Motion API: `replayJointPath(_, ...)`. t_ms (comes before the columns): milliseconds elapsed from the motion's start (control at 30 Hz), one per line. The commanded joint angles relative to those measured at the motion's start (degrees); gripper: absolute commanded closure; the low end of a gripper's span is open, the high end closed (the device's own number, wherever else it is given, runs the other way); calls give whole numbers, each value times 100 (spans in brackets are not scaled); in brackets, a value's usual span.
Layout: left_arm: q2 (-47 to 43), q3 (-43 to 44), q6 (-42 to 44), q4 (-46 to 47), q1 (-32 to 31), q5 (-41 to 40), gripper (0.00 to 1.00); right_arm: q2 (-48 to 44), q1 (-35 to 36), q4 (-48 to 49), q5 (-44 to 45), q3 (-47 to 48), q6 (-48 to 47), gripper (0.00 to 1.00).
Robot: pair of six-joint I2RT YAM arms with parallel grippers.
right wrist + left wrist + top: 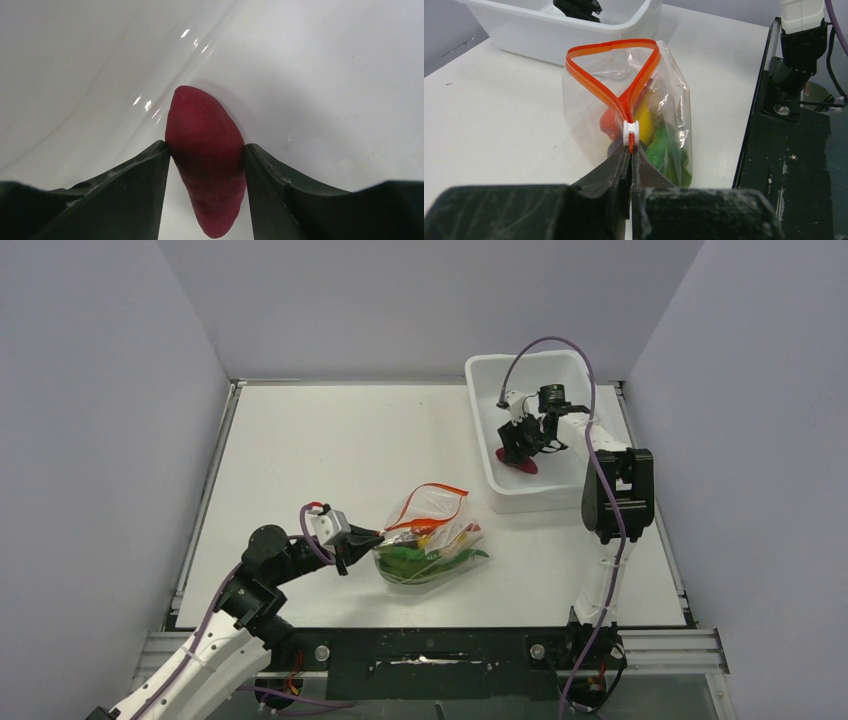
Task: Place the food in the zip-top bag and seal the zipper
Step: Pick up the fake vegetable from the bin.
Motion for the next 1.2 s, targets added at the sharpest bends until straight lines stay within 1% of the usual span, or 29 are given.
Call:
replayJointPath(0, 66, 286, 150, 247, -22, 23, 100, -421, 5, 628, 102, -186, 215, 52)
replayJointPath(200, 253, 387, 223, 486, -22, 47, 100, -879, 7, 824, 293, -331, 238, 55)
replayJointPath(333, 116, 337, 223, 532, -24, 89, 100, -1316, 8, 1256, 345, -837, 383, 59)
replayJointPath(433, -26, 178, 282, 636, -25, 227, 100, -1685, 10, 1980, 508, -1429, 929, 62)
replayJointPath(533, -148, -133, 285, 935, -24, 329, 100, -2049, 87, 2870, 810, -2144, 1315, 61)
replayJointPath(600, -122, -252, 157, 1127, -23, 392, 100, -2199, 148, 3109, 1063, -2361, 1446, 61)
replayJointPath(700, -3, -218, 35, 1185, -21, 417, 100, -2261, 178, 3071, 1351, -2391, 1631, 61)
replayJointPath(767, -79, -359, 45, 1466, -18, 521, 100, -2402, 191, 3297, 1554, -2627, 1766, 61)
replayJointPath(833, -201, -532, 154, 1828, -21, 559, 100, -2637, 194, 3605, 1649, -2906, 1890, 60)
replayJointPath(900, -249, -561, 388, 1948, -24, 549, 100, -2917, 188, 3788, 1720, -3101, 1965, 60)
replayJointPath(1033, -145, -330, 643, 1768, -23, 637, 100, -3459, 184, 3651, 1943, -3139, 2044, 60)
replayJointPath(1167, -181, -339, 406, 2175, -23, 783, 100, -4018, 161, 3344, 1987, -3054, 2226, 60)
